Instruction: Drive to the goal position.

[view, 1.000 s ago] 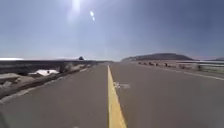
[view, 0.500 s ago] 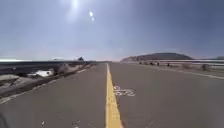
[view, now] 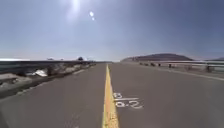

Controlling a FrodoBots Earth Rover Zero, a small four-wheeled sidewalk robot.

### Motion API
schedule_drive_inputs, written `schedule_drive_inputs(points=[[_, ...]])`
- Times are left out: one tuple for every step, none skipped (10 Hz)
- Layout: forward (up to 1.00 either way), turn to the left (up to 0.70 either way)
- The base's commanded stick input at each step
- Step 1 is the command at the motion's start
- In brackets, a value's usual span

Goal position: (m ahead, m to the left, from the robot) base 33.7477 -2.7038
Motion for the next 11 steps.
schedule_drive_inputs(points=[[0.85,0.0],[0.85,0.0],[0.85,0.0],[0.85,0.0],[0.85,0.0],[0.85,0.0],[0.85,0.0],[0.85,0.0],[0.85,0.0],[0.85,0.0],[0.85,0.0]])
